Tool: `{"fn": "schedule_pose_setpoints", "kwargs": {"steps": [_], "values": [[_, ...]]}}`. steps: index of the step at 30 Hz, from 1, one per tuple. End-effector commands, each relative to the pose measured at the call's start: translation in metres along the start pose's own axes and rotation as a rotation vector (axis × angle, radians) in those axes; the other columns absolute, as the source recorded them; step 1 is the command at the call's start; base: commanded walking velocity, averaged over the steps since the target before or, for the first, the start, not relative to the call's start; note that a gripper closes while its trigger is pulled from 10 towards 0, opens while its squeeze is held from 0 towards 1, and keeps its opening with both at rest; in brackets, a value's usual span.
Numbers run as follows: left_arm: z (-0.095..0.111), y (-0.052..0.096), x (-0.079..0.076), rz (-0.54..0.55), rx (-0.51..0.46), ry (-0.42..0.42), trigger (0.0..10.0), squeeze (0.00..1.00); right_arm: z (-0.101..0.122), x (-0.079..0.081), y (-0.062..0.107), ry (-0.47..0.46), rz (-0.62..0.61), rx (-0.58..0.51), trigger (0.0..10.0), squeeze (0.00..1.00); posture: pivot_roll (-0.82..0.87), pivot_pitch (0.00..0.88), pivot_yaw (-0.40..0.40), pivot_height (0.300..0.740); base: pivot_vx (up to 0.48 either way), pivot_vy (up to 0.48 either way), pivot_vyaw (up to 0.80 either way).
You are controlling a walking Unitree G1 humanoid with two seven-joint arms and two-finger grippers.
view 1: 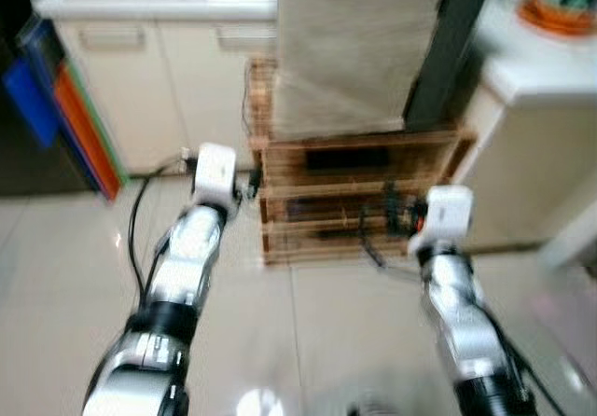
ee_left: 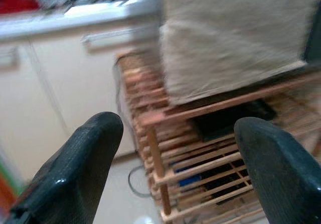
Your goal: Restocking fridge
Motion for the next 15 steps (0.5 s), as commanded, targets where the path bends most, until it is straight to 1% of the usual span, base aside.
{"fn": "schedule_pose_setpoints", "kwargs": {"steps": [1,2,3,5,6,8,9,11,12,13,15], "values": [[0.009,-0.002,-0.015,-0.059,-0.041,-0.068,10.0,0.00,0.006,-0.004,0.000,0.023,-0.003,-0.026,10.0,0.00,-0.11,0.000,0.028,0.740,0.480,0.000,-0.71],[0.008,-0.002,-0.018,-0.074,-0.034,-0.068,10.0,0.00,0.007,0.000,0.003,0.038,0.020,-0.035,10.0,0.00,-0.12,0.000,0.028,0.740,0.405,-0.255,-0.71],[0.008,-0.002,-0.018,-0.074,-0.034,-0.068,10.0,0.00,0.007,0.000,0.003,0.038,0.020,-0.035,10.0,0.00,-0.12,0.000,0.028,0.740,0.405,-0.255,-0.71],[0.006,-0.002,-0.021,-0.096,-0.024,-0.045,10.0,0.00,0.011,0.006,0.009,0.079,0.062,-0.060,10.0,0.00,-0.12,0.000,0.028,0.740,0.375,-0.296,-0.70],[0.006,-0.002,-0.021,-0.096,-0.024,-0.045,10.0,0.00,0.011,0.006,0.009,0.079,0.062,-0.060,10.0,0.00,-0.12,0.000,0.028,0.740,0.375,-0.296,-0.70],[0.003,-0.002,-0.023,-0.102,-0.010,-0.029,10.0,0.00,0.012,0.009,0.021,0.100,0.094,-0.070,10.0,0.00,-0.12,0.000,0.032,0.740,0.000,0.000,-0.63],[0.003,-0.002,-0.023,-0.102,-0.010,-0.029,10.0,0.00,0.012,0.009,0.021,0.100,0.094,-0.070,10.0,0.00,-0.12,0.000,0.032,0.740,0.000,0.000,-0.58],[0.002,-0.001,-0.022,-0.105,-0.019,-0.031,10.0,0.00,0.014,0.003,0.029,0.135,0.098,-0.091,10.0,0.00,-0.14,0.000,0.043,0.740,0.000,0.000,0.00],[0.003,0.000,-0.021,-0.110,-0.031,-0.027,10.0,0.00,0.013,-0.006,0.031,0.141,0.071,-0.082,10.0,0.00,-0.14,0.000,0.047,0.740,0.480,0.000,0.00],[0.003,0.000,-0.021,-0.110,-0.031,-0.027,10.0,0.00,0.013,-0.006,0.031,0.141,0.071,-0.082,10.0,0.00,-0.14,0.000,0.047,0.740,0.480,0.000,0.00],[0.005,0.000,-0.021,-0.114,-0.047,-0.024,10.0,0.00,0.011,-0.018,0.033,0.148,0.029,-0.069,10.0,0.00,-0.14,0.000,0.053,0.740,0.480,0.000,0.00]]}}
Point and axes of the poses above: a point about 5 cm out from each wrist's last joint towards the gripper, its own y axis pointing back from the gripper into the wrist, its own z axis along the axis of the wrist's last joint, x = y × z, the point moved 3 cm from there along -y, pointing out of the wrist towards the gripper, and after that the axes turned 7 degrees about -y, right-handed, at the moved point
